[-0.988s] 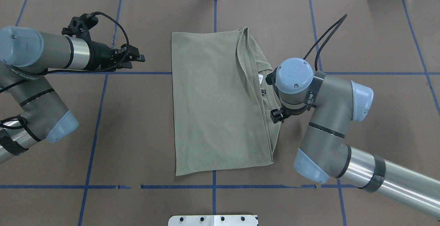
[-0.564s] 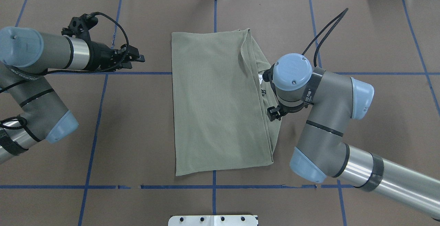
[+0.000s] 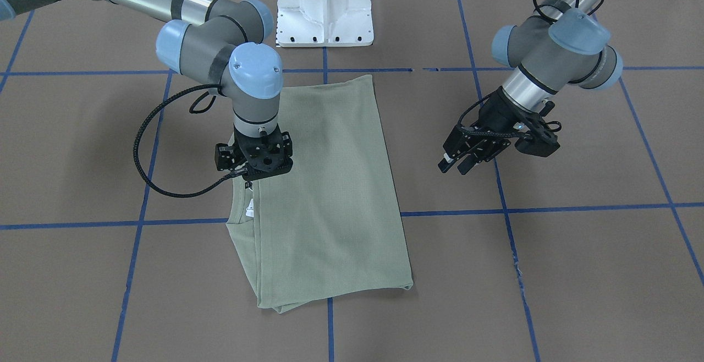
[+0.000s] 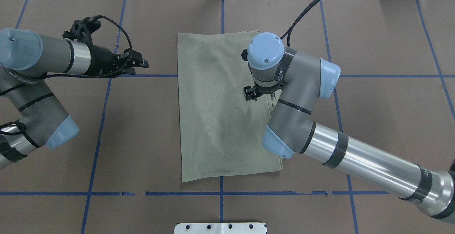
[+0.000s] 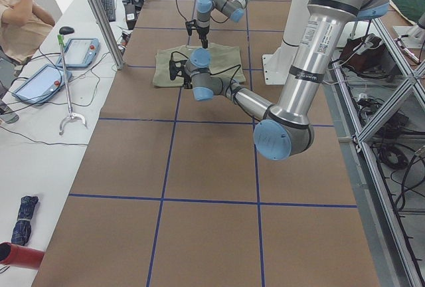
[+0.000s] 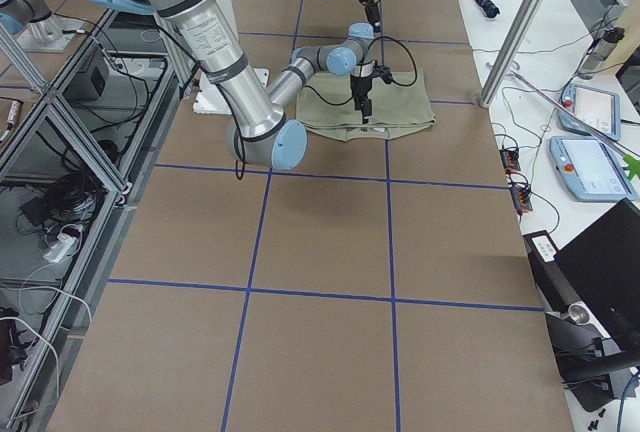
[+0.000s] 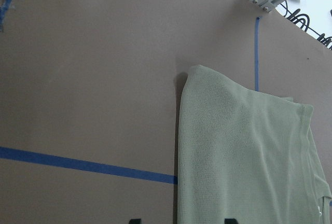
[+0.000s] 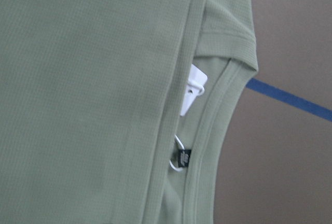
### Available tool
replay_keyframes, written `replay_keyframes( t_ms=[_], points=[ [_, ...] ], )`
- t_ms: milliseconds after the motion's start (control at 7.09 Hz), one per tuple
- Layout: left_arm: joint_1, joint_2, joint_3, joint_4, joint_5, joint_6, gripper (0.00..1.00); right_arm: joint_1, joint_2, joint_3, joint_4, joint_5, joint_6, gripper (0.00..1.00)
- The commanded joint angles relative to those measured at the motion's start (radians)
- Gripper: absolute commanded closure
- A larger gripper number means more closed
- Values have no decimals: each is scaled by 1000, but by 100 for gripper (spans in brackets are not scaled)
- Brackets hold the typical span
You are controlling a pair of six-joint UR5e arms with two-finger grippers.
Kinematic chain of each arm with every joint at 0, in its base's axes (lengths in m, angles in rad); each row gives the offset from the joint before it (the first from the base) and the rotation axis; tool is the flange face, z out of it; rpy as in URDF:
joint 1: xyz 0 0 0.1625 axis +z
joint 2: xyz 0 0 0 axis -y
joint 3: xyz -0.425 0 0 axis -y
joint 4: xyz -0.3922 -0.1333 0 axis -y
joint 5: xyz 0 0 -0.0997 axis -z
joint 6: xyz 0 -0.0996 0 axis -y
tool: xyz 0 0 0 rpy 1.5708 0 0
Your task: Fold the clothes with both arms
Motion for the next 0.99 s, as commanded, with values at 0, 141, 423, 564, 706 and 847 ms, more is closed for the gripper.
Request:
replay_keyframes(
  t_ms=[0, 141, 423, 564, 706, 847],
  points=[
    [1, 2, -7, 0, -12, 0, 38, -32, -52, 93, 16, 3, 261, 0],
    [1, 2, -7, 0, -12, 0, 38, -66, -132, 206, 17, 3, 510, 0],
    [1, 2, -9, 0, -13, 0, 38, -140, -186, 280, 72, -62, 971, 0],
    [-1, 3, -12, 0, -21, -1, 38, -179, -236, 320, 112, -132, 1132, 0],
    [-3, 3, -24, 1, -62, -4, 35, -187, -290, 348, 193, -158, 1269, 0],
    [-6, 7, -36, 1, -64, -6, 33, -212, -313, 375, 206, -186, 1340, 0]
  ],
)
